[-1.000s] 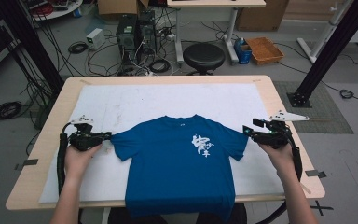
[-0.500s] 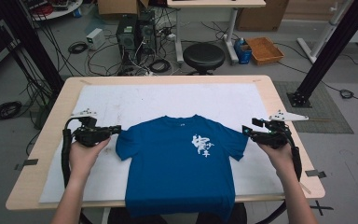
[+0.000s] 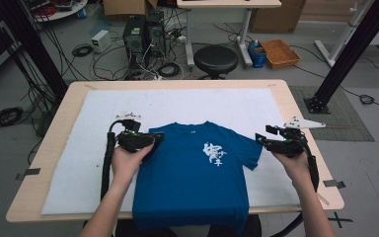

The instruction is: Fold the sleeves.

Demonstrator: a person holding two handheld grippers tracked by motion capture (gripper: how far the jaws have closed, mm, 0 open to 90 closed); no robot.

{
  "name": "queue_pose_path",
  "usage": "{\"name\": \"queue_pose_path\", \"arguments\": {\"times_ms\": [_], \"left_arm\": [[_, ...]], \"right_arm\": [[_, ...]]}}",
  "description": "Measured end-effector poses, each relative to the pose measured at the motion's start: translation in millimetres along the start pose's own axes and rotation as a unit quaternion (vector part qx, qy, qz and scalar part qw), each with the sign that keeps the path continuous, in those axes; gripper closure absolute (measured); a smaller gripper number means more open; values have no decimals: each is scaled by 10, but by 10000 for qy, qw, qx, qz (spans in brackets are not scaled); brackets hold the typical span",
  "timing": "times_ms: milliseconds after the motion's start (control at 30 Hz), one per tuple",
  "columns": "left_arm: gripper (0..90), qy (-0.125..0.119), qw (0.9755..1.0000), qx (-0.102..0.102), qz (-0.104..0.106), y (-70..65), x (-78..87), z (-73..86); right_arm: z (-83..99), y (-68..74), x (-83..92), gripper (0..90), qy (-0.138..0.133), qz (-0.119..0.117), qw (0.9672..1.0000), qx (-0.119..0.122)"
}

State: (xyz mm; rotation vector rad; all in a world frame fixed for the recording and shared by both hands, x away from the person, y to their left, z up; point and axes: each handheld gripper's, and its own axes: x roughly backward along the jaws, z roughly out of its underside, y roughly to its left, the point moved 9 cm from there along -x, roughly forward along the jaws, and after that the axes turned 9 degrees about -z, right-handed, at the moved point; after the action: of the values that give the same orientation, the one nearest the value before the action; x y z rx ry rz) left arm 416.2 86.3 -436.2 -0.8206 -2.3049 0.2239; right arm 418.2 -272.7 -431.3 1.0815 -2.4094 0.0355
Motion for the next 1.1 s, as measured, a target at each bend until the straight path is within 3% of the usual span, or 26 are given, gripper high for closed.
{"name": "queue_pose_path", "arguments": {"times_ms": [233, 400, 467, 567, 633, 667, 733, 833, 933, 967, 1000, 1100], "left_arm": [[887, -12, 9999, 120, 38, -74, -262, 25], [880, 15, 10000, 97, 2, -75, -410, 58], [743, -22, 10000, 50, -23, -58, -470, 65], [675, -139, 9998, -122, -35, -60, -461, 51], [589, -371, 9983, -438, -117, -52, -384, 24], [562, -371, 9983, -438, -117, -52, -384, 24], [492, -607, 9949, -733, -330, 1, -264, -3], [484, -849, 9901, -1018, -461, 81, -96, -14], [454, -893, 9882, -1155, -474, 151, 13, -3], [449, -761, 9897, -1121, -458, 240, 108, 33], [444, -761, 9897, -1121, -458, 240, 108, 33], [426, -1066, 9836, -1354, -525, 413, 345, 60]], "right_arm": [[13, -4, -27, 380, 35, -1, 10000, 4], [15, -8, -28, 380, 35, 14, 10000, 11], [18, -14, -22, 380, 35, 26, 10000, -10], [22, -25, -21, 380, 41, 52, 10000, -10], [28, -39, -22, 380, 51, 82, 9999, -34], [31, -43, -24, 380, 53, 100, 9999, -66], [39, -55, -28, 380, 61, 114, 9999, -83], [52, -69, -31, 380, 67, 143, 9997, -164], [65, -90, -35, 378, 71, 173, 9995, -241], [74, -100, -38, 374, 85, 186, 9994, -265], [84, -113, -43, 372, 92, 200, 9994, -283], [122, -157, -51, 366, 131, 266, 9988, -383]]}}
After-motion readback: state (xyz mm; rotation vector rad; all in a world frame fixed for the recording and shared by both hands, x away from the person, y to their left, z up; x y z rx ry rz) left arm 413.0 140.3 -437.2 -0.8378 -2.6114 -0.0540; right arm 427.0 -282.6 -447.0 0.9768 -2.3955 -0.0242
